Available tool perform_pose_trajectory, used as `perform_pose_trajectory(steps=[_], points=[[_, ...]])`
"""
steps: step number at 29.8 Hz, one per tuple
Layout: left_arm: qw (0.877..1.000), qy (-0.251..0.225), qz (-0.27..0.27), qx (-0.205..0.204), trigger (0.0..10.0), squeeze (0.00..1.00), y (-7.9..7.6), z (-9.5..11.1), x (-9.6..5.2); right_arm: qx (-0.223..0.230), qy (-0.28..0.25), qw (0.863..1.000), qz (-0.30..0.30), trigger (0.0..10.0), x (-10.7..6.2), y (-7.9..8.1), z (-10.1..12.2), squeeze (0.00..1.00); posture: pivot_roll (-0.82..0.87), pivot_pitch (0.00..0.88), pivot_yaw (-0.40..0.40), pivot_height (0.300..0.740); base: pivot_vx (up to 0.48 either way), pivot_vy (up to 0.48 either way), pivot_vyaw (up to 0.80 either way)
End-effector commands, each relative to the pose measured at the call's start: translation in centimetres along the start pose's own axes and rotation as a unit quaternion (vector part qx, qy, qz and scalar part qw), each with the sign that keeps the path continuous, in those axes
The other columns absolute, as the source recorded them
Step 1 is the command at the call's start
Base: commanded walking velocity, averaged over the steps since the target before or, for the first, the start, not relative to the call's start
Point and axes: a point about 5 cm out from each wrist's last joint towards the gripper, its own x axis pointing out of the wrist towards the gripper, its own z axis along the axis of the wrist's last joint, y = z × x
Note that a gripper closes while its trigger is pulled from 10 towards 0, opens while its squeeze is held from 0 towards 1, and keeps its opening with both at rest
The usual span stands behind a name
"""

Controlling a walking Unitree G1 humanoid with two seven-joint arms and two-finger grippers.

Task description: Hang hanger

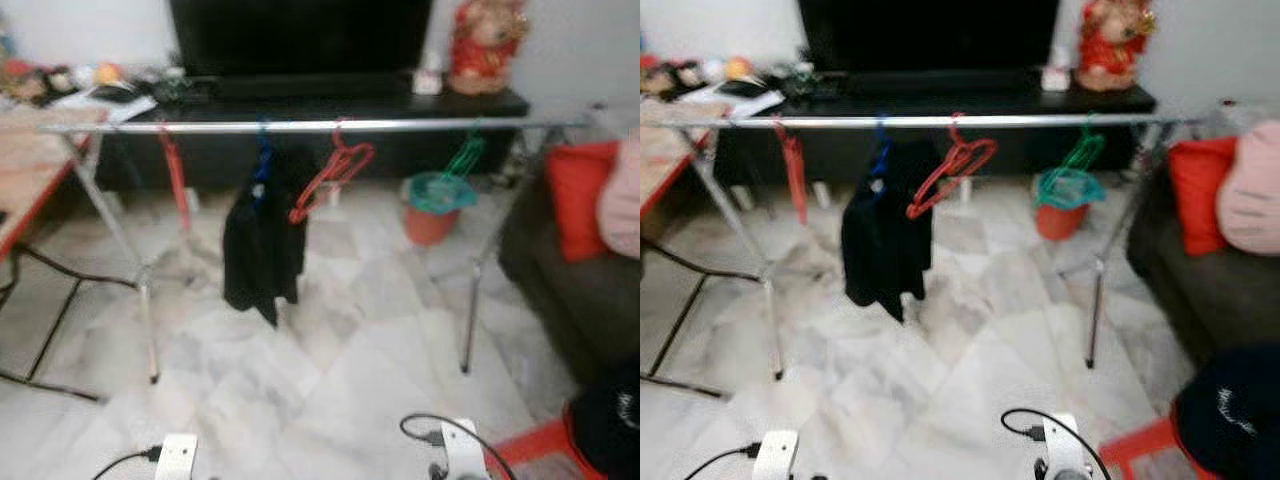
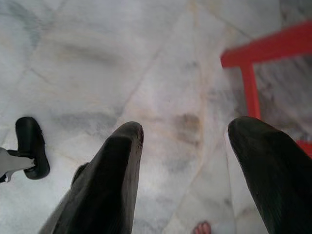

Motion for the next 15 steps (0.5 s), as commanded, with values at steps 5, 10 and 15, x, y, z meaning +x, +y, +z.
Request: perform_pose_trajectory(steps=[5, 10, 15], points=[[1.000, 0.001, -0.001, 0.001, 10.0, 0.00, -0.02, -0.02, 0.00, 0.000, 0.002, 1.000, 0.000, 10.0, 0.01, 0.08, 0.09, 0.00, 0.04, 0.000, -0.014, 0.740, 0.000, 0.000, -0.80], [1.000, 0.001, -0.002, -0.002, 10.0, 0.00, -0.04, -0.01, 0.01, -0.001, 0.002, 1.000, -0.001, 10.0, 0.01, 0.06, 0.09, 0.00, 0.04, 0.000, -0.014, 0.740, 0.000, 0.000, -0.80], [1.000, 0.002, -0.002, 0.000, 10.0, 0.00, -0.02, -0.03, 0.00, 0.000, 0.003, 1.000, -0.008, 10.0, 0.00, 0.01, 0.06, 0.00, 0.04, 0.000, -0.014, 0.740, 0.000, 0.000, -0.80]])
